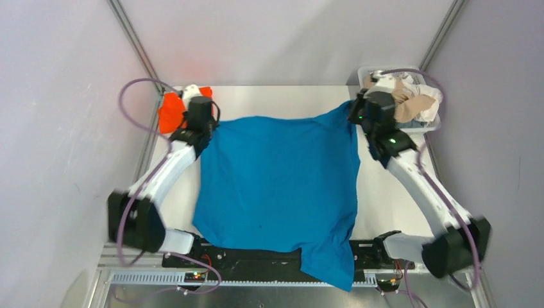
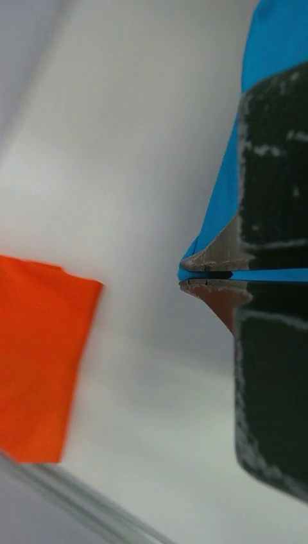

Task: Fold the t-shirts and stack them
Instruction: Flatten out the tshirt

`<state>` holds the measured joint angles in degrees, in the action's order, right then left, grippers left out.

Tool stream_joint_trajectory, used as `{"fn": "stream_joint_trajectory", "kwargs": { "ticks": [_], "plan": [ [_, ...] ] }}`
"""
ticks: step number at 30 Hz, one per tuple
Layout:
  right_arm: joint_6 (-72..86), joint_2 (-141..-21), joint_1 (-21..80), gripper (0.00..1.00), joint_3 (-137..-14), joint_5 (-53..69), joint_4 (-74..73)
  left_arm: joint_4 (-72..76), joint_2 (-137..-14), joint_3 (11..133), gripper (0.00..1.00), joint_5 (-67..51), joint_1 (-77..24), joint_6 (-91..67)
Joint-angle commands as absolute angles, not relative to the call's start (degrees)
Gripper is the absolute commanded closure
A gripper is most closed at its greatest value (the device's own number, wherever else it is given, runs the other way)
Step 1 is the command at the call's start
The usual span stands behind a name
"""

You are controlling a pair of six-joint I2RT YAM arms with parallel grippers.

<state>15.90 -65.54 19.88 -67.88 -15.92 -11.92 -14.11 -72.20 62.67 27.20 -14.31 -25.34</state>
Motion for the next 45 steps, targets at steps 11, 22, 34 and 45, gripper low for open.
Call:
{"fn": "stream_joint_trajectory", "kwargs": {
  "ticks": [11, 22, 34, 45],
  "plan": [
    [23.00, -98.74, 15.87, 0.03, -78.53, -12.28, -8.45, -14.01, -95.90, 75.38, 0.00, 24.24, -11.36, -26.11],
    [29.64, -92.35, 17.45, 0.01, -70.52, -5.86, -17.93, -14.30, -80.30, 55.04, 0.00, 15.59, -17.22, -33.42],
    [33.84, -104.51, 15.68, 0.01, -69.96, 1.04, -9.79, -13.81, -76.20, 39.72, 0.00, 18.21, -22.79, -38.41],
    [32.41, -114.20, 14.88, 0.01, -74.74, 4.81, -1.41, -13.00, -75.76, 32.90, 0.00, 21.74, -22.81, -40.36]
  ]
}}
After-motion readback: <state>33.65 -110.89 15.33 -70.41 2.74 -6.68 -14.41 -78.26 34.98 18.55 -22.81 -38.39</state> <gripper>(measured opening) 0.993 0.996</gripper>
